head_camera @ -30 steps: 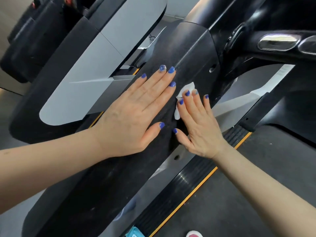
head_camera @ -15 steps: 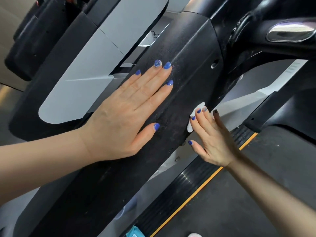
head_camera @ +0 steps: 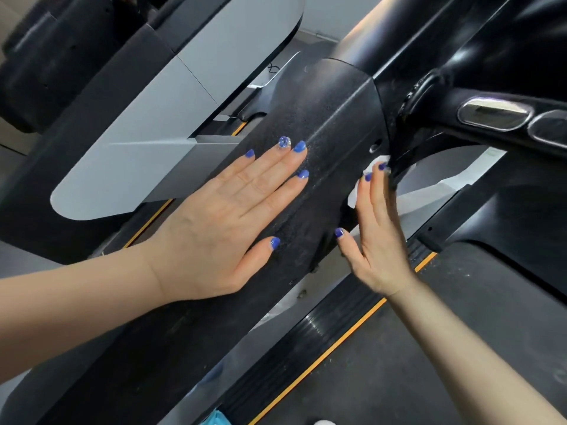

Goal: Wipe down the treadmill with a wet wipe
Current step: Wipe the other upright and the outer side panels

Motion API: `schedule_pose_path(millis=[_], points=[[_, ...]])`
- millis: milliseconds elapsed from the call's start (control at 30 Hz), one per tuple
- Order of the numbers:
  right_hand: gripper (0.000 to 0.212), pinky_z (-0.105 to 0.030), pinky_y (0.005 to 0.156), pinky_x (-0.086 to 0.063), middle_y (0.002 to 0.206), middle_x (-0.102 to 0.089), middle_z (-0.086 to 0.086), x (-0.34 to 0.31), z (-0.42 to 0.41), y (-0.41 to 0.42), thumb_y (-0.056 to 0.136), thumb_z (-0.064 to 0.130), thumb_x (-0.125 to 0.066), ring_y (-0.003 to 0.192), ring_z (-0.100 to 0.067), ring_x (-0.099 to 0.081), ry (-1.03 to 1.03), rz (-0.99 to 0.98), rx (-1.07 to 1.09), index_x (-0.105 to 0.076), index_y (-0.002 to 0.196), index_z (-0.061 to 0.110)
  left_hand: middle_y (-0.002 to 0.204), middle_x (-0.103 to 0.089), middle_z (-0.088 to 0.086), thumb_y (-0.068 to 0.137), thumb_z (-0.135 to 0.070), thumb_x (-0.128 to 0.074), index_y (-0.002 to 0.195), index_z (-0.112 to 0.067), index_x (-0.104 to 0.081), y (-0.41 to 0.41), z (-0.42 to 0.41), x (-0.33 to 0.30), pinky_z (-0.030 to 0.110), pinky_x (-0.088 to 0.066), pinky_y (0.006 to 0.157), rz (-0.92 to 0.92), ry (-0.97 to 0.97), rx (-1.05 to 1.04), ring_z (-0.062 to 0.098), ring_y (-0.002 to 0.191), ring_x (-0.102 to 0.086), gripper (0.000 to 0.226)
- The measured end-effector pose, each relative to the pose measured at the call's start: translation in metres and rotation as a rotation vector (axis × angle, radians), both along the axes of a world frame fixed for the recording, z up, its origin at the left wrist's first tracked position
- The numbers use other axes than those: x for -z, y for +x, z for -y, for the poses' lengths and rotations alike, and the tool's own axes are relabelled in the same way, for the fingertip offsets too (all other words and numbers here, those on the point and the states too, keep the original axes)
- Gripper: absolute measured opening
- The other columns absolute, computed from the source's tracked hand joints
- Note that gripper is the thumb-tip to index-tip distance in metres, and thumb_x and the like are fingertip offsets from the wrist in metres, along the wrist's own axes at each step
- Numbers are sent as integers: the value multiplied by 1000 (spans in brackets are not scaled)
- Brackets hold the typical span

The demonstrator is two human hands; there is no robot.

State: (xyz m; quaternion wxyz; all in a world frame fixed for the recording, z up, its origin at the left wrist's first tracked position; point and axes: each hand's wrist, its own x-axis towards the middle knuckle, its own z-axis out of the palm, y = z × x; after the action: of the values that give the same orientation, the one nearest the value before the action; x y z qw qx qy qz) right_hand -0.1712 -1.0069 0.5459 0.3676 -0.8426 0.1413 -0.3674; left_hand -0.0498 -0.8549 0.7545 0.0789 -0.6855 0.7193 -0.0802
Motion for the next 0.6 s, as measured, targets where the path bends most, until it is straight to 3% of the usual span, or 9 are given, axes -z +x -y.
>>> schedule_pose_path(millis=[100, 233, 400, 600], points=[[75, -51, 125, 0, 162, 4, -18, -37, 6, 10, 105, 43, -34, 153, -33, 9, -2, 46, 4, -9, 153, -9, 166, -17, 18, 94, -19, -52, 155, 1, -29, 1, -1, 1, 45, -16, 126, -1, -2, 4, 31, 156, -12, 69], [75, -46, 125, 5, 165, 18, -1, -41, -9, -2, 106, 52, -26, 155, -27, 13, 37, -63, 5, -2, 158, 4, 167, -15, 17, 94, -20, -50, 156, 0, -26, 2, -2, 0, 46, -17, 126, 2, 2, 13, 30, 156, -11, 70], [71, -47, 125, 7, 165, 16, 1, -78, 10, 6, 106, 46, -30, 155, -23, 13, 58, -97, 56, -1, 159, 8, 168, -12, 15, 96, -22, -48, 157, -1, -23, 5, -3, 1, 45, -16, 126, -7, -7, 13, 28, 156, -9, 69], [67, -34, 123, 13, 164, 17, 6, -102, -12, 4, 105, 42, -30, 155, -18, 13, 185, -142, 97, 3, 157, 15, 168, -10, 16, 98, -27, -43, 158, -1, -23, 5, -4, -1, 46, -17, 126, -36, 5, 21, 27, 157, -7, 68]])
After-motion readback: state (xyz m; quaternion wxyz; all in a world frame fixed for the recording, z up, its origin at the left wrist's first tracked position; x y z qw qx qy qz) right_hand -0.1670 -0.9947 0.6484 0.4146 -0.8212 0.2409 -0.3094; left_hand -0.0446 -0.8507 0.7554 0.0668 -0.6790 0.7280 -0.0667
